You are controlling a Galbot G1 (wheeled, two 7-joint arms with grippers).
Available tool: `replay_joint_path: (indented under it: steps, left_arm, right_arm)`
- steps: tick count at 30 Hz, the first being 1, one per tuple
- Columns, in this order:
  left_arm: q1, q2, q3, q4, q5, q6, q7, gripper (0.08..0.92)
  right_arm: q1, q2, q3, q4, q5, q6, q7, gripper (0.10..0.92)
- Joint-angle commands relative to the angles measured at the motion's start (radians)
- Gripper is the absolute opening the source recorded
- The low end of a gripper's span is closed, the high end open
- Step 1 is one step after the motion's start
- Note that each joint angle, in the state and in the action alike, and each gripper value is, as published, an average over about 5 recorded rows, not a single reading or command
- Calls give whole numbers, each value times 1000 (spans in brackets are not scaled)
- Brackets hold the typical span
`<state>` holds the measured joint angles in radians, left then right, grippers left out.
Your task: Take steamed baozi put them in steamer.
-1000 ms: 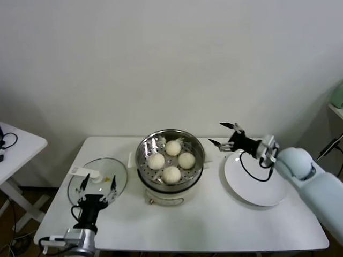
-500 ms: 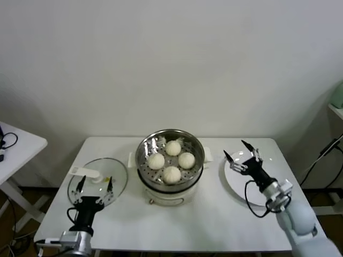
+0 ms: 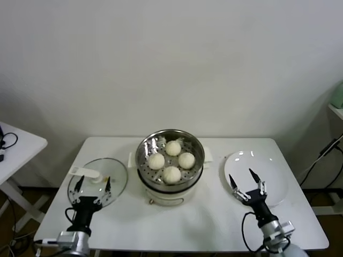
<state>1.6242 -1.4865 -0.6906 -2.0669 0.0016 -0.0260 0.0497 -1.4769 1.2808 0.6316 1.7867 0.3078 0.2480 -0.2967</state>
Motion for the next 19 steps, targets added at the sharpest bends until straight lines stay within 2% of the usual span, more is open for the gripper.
replay_joint_path:
  steps: [1, 19]
  left_arm:
    - [7, 0, -15, 7, -22, -3, 18, 823]
    - [11, 3, -32, 20, -63, -13, 35, 823]
  right_arm:
    - [-93, 89, 39, 6, -13, 56, 13, 823]
    - [-99, 93, 48, 17, -32, 53, 19, 823]
